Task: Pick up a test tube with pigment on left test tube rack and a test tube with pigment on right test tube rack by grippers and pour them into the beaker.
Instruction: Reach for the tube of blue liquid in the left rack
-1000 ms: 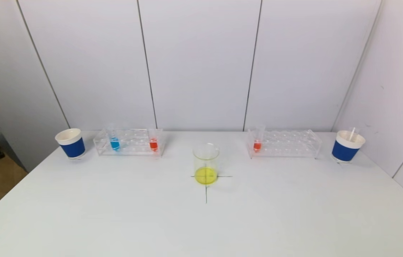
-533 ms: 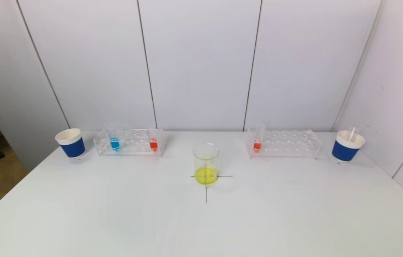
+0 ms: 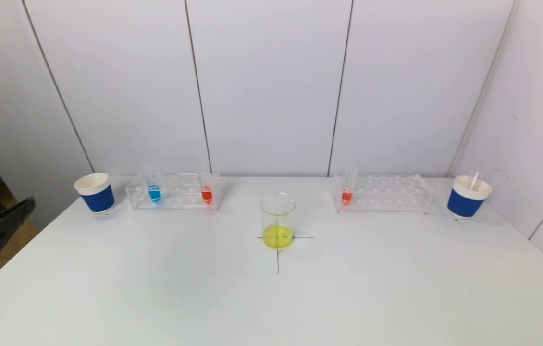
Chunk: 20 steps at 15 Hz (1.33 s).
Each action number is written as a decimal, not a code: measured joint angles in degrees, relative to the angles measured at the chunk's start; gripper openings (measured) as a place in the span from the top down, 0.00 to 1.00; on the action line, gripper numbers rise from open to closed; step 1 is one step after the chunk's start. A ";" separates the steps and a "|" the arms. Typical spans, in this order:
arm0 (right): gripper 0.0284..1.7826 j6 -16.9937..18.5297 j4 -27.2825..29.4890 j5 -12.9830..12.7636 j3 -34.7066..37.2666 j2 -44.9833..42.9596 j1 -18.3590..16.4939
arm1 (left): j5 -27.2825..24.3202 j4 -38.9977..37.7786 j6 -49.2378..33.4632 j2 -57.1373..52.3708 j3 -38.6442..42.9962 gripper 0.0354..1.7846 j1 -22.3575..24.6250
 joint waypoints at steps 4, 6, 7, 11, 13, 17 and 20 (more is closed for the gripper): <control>0.01 -0.02 0.00 0.00 0.00 0.00 0.00 | -3.46 -9.62 -3.86 10.39 -0.09 0.01 0.00; 0.01 0.00 0.02 0.00 0.00 0.00 0.00 | -5.38 -13.34 -5.13 15.46 -0.11 0.01 0.02; 0.01 -0.02 0.02 0.00 0.00 0.00 0.00 | -5.83 -15.30 -5.95 18.02 -0.16 0.01 0.02; 0.01 -0.02 0.00 -0.01 0.00 0.00 0.00 | -6.24 -24.78 -7.89 28.60 -0.16 0.01 0.11; 0.01 -0.02 0.02 0.00 0.00 0.00 0.00 | -6.61 -31.42 -9.36 34.67 -0.29 0.01 0.16; 0.01 -0.02 0.02 0.00 0.00 0.00 0.00 | -7.46 -41.70 -10.07 45.62 -1.45 0.01 1.02; 0.01 0.00 0.00 -0.01 0.00 0.00 0.00 | -11.84 -43.58 -10.13 51.41 -3.67 0.01 2.60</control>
